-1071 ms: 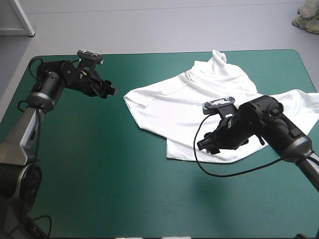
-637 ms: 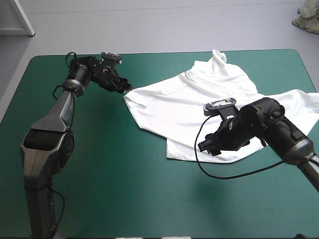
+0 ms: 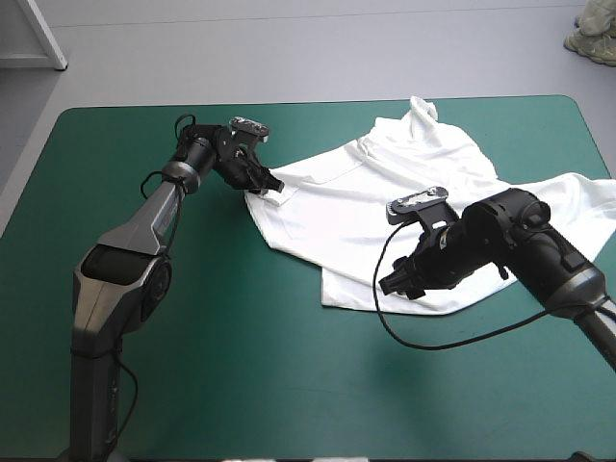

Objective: Fold the cloth

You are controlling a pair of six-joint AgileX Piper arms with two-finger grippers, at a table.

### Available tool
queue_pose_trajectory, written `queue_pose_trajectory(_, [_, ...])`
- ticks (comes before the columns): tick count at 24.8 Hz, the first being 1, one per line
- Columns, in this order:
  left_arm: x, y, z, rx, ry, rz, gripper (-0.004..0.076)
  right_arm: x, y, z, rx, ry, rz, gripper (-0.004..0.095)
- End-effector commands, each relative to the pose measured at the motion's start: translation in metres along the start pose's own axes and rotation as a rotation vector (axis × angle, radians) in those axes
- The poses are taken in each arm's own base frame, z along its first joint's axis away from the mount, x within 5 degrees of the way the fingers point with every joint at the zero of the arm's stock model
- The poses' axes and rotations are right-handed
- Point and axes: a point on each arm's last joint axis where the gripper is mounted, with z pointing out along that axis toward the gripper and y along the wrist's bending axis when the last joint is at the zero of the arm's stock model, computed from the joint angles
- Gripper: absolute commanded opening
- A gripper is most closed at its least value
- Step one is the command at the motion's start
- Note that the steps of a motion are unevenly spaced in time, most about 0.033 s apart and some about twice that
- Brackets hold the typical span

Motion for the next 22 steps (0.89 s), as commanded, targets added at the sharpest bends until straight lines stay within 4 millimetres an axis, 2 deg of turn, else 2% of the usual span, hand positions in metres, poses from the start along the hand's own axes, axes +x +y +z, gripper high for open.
queue_pose_trajectory(1, [-0.005, 0.005, -0.017, -0.068, -0.016, 0.041, 0.0064, -0.01, 0.01, -0.002, -0.051, -0.082, -0.043, 0.0527])
queue_pose_trajectory(2, [-0.006, 0.005, -0.018, -0.072, -0.019, 0.044, 0.0022, -0.014, 0.017, 0.009, -0.048, -0.073, -0.074, 0.0518])
queue_pose_trajectory(3, [-0.007, 0.005, -0.019, -0.073, -0.025, 0.044, 0.0021, -0.017, 0.023, 0.018, -0.044, -0.065, -0.104, 0.0513])
queue_pose_trajectory(6, [-0.014, 0.005, -0.029, -0.075, -0.047, 0.046, 0.0021, -0.028, 0.042, 0.064, -0.03, -0.022, -0.188, 0.0513])
queue_pose_trajectory(8, [-0.016, 0.005, -0.033, -0.076, -0.054, 0.047, 0.0021, -0.032, 0.044, 0.088, -0.018, 0.001, -0.203, 0.0513])
queue_pose_trajectory(10, [-0.017, 0.005, -0.035, -0.075, -0.054, 0.048, 0.0021, -0.034, 0.044, 0.101, -0.009, 0.01, -0.223, 0.0513])
queue_pose_trajectory(15, [-0.016, 0.005, -0.035, -0.07, -0.034, 0.047, 0.0021, -0.038, 0.051, 0.126, -0.01, -0.004, -0.281, 0.0513])
queue_pose_trajectory(22, [-0.015, 0.005, -0.035, -0.069, -0.032, 0.047, 0.0021, -0.038, 0.058, 0.129, -0.018, -0.013, -0.302, 0.0513])
